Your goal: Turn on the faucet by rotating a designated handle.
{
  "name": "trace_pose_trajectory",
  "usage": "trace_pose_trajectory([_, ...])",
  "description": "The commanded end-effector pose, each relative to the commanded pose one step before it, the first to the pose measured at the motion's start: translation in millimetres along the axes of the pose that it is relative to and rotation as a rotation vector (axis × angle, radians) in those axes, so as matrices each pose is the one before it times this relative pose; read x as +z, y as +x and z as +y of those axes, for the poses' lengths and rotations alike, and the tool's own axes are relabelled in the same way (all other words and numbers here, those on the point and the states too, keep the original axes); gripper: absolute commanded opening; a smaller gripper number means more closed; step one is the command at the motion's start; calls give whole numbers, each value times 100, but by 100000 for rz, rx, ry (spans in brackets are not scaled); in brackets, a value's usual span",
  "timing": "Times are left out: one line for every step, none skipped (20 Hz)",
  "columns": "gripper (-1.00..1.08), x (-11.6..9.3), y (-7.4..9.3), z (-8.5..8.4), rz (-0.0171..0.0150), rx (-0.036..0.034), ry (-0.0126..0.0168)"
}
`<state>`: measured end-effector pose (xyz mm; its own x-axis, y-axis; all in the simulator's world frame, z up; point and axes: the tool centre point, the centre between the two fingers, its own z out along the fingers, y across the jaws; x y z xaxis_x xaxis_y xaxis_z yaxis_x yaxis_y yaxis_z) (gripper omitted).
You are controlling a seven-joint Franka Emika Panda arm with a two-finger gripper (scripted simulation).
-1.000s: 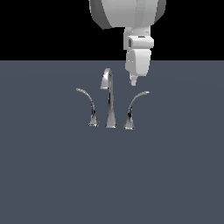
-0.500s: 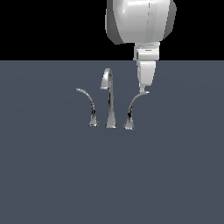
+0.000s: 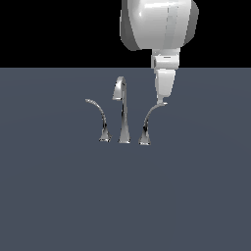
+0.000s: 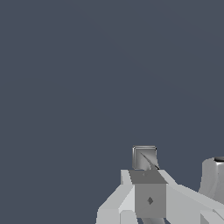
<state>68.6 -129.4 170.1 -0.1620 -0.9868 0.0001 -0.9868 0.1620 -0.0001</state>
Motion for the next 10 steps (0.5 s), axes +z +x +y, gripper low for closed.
trace_pose_trajectory([-100, -29, -36, 24, -11, -177, -8])
trace_pose_trajectory([-100, 0, 0, 0, 0, 0, 0])
trace_pose_trajectory([-100, 0, 1, -13, 1, 44, 21])
trace_pose_trajectory([-100, 0, 115, 277, 0, 0, 0])
trace_pose_trajectory([-100, 0, 115, 279, 0, 0, 0])
trace_pose_trajectory([-100, 0, 116, 281, 0, 0, 0])
trace_pose_trajectory([-100, 0, 117, 283, 0, 0, 0])
trace_pose_trajectory([-100, 0, 118, 285, 0, 0, 0])
trace_pose_trajectory([-100, -1, 119, 287, 0, 0, 0])
trace_pose_trajectory([-100, -1, 120, 289, 0, 0, 0])
